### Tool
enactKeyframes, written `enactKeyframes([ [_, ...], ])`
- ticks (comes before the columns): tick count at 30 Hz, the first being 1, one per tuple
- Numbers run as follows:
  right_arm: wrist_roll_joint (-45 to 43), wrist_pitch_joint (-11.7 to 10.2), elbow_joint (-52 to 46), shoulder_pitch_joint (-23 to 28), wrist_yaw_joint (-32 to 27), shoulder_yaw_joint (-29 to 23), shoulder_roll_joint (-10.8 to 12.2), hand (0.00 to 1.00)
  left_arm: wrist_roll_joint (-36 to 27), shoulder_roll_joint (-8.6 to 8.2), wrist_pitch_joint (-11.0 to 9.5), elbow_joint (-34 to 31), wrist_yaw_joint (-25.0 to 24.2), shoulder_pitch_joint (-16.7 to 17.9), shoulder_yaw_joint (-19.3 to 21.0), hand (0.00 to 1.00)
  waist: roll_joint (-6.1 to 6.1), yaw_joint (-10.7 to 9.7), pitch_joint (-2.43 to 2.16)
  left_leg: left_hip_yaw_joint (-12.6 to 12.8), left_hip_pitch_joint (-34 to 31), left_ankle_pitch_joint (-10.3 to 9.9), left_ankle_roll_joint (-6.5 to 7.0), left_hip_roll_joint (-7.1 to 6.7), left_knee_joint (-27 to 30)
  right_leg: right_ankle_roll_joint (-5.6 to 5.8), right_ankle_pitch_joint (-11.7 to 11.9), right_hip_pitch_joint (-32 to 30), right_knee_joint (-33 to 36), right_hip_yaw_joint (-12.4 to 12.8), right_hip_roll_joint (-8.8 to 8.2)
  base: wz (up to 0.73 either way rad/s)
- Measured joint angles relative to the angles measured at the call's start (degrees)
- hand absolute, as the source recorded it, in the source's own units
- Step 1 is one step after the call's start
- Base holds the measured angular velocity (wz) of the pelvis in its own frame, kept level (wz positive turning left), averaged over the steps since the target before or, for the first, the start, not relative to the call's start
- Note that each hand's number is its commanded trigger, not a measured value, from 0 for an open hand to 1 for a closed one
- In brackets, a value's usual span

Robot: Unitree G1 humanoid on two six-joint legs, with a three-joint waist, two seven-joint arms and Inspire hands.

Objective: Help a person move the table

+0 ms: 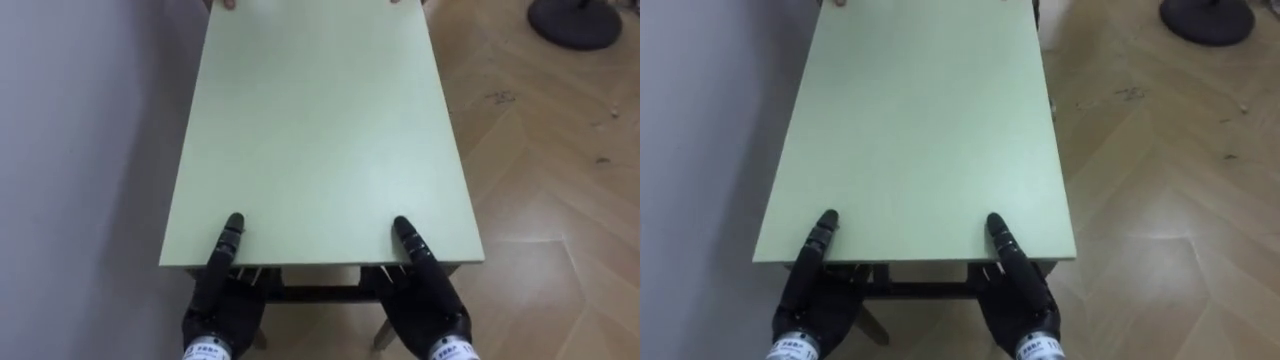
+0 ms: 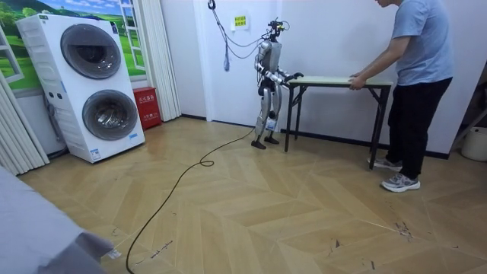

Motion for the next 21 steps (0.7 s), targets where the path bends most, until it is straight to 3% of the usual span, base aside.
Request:
enactKeyframes([
  [6, 0.0, 0.0, 0.4, 0.1, 0.0, 0.1, 0.1, 1.00, 0.8, -0.02, 0.1, 0.0, 0.1, 0.0, 0.1, 1.00, -0.86, 0.8, 0.36, 0.7, 0.2, 0.0, 0.00, 0.02, -0.2, 0.03, 0.5, 0.1, -0.3, 1.4, 0.03, -0.02],
  [14, -0.8, 0.1, 4.4, 0.1, 0.6, 0.0, 0.4, 1.00, 3.6, -0.34, 1.4, 4.3, -0.7, -0.6, 1.1, 1.00, -0.84, 0.9, 0.38, 1.5, 1.5, 0.0, 0.00, -0.06, -1.5, 0.04, 0.5, 0.9, -0.4, 1.2, -0.09, 0.01],
  [18, -1.8, 0.1, 5.9, -0.1, 1.8, -0.7, 1.4, 1.00, 5.7, -1.74, 1.6, 6.5, -2.1, -1.5, 2.2, 1.00, -0.80, 0.9, 0.36, 1.9, 1.6, 0.0, 0.02, -0.12, -1.5, 0.04, 0.5, 1.5, -1.1, 0.9, -0.14, 0.02],
  [21, -2.6, 0.1, 9.3, -1.4, 3.4, -1.8, 2.9, 1.00, 6.7, -1.86, 1.0, 10.4, -3.9, -3.3, 1.8, 1.00, -0.49, 0.9, 0.23, 2.2, 2.6, -0.1, 0.17, 0.13, -1.9, 0.04, 0.5, 1.9, -1.1, 1.0, 0.04, 0.01],
])
